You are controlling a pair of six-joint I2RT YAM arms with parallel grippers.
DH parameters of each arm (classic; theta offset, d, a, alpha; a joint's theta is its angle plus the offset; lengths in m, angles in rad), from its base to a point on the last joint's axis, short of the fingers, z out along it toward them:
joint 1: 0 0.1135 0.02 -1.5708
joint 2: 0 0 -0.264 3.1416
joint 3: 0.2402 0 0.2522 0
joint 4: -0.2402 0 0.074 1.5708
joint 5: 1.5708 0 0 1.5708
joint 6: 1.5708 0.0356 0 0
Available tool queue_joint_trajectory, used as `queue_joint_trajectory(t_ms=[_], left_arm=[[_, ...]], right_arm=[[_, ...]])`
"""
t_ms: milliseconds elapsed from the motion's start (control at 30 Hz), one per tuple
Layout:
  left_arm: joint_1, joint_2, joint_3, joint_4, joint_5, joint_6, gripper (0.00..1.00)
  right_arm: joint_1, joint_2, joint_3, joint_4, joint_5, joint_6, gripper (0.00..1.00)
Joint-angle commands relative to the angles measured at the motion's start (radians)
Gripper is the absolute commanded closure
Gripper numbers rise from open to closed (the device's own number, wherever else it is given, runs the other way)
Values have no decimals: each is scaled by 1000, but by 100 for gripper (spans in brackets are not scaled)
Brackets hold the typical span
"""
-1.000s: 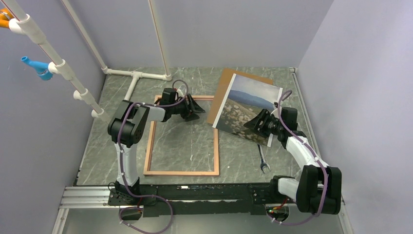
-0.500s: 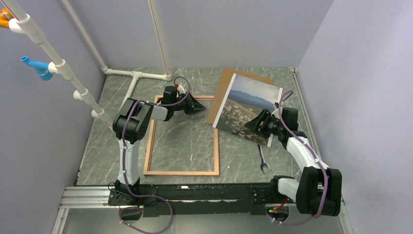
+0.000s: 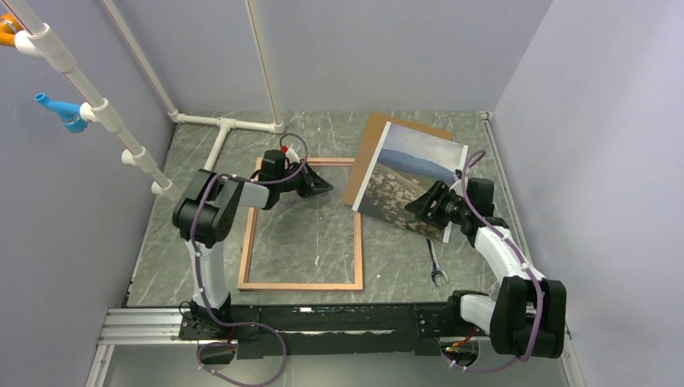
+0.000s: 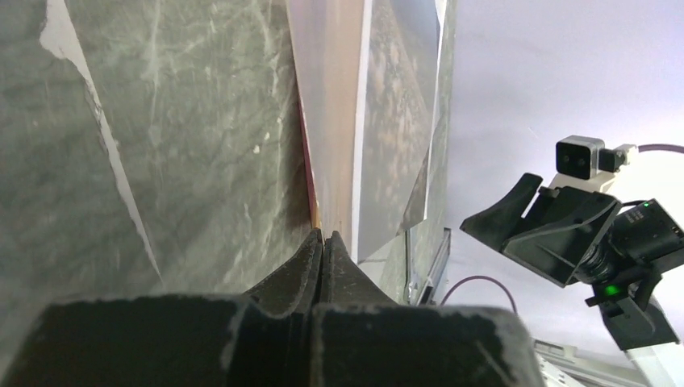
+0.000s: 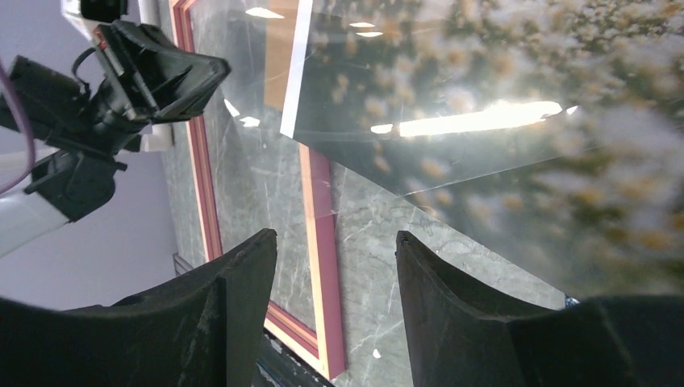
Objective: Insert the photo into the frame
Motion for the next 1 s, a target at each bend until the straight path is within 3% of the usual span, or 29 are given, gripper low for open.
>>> queue_joint_trajectory(t_ms=[0, 100, 300, 567, 967], left_arm=[[7, -176, -34, -114, -84, 117, 100], [19, -236, -61, -247, -145, 131, 100], [48, -347, -146, -312, -210, 103, 100], [53, -513, -197, -497, -343, 155, 100], [57, -638, -391, -474, -197, 212, 100]], right_arm=[[-4, -22, 19, 20, 6, -4, 36], [-4, -29, 6, 30, 23, 0, 28], [-2, -35, -11, 40, 28, 5, 14], [-1, -23, -1, 31, 31, -10, 8], [81, 150, 281, -28, 126, -71, 6]])
